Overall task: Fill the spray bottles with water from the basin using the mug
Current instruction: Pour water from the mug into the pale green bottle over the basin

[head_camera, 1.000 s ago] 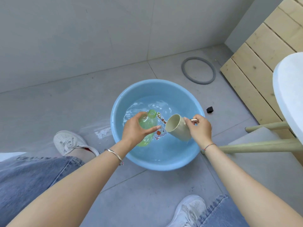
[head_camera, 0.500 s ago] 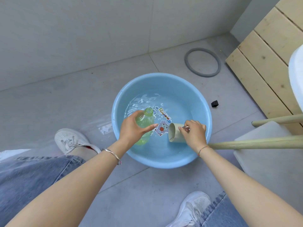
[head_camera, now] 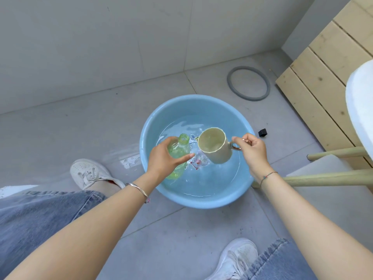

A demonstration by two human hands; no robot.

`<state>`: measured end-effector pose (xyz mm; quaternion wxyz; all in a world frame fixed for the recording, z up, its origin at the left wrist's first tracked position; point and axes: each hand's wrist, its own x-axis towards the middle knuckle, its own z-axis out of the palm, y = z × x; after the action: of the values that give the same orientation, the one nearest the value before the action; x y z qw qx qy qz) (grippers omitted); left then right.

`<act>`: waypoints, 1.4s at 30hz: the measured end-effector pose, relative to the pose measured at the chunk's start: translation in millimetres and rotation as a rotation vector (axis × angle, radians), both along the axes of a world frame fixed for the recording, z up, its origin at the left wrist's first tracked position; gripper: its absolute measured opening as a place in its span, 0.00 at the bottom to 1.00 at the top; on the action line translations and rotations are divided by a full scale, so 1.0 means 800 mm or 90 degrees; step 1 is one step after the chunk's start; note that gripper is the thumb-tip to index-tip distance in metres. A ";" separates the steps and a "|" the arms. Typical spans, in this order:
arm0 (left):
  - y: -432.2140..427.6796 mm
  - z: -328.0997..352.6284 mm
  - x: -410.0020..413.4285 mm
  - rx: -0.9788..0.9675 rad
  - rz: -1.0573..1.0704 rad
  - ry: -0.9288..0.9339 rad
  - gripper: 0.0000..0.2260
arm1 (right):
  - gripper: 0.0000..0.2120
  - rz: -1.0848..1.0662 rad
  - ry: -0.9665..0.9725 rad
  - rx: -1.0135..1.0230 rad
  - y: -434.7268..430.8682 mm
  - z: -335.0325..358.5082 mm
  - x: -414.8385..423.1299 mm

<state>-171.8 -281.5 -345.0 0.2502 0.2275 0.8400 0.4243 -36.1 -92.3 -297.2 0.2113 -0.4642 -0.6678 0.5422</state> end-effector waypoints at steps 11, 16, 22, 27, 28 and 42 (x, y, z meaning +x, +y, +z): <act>0.011 0.029 0.013 0.019 -0.015 0.025 0.32 | 0.18 0.102 0.138 0.146 0.001 0.094 -0.013; 0.016 0.039 0.020 0.024 -0.027 0.034 0.30 | 0.19 0.157 0.083 0.363 -0.007 0.118 -0.012; 0.017 0.042 0.025 0.011 -0.035 0.055 0.32 | 0.15 0.187 0.045 0.514 -0.016 0.132 -0.008; 0.016 0.043 0.027 0.001 -0.034 0.060 0.33 | 0.15 0.206 0.017 0.572 -0.023 0.139 -0.008; 0.016 0.044 0.028 0.000 -0.033 0.060 0.33 | 0.15 0.212 0.014 0.582 -0.024 0.141 -0.008; 0.014 0.039 0.030 -0.009 -0.026 0.054 0.32 | 0.15 0.261 -0.008 0.732 -0.037 0.152 -0.012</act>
<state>-147.7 -270.4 -313.7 0.2247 0.2605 0.8479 0.4033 -45.8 -121.6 -175.8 0.3154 -0.1404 -0.9306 0.1216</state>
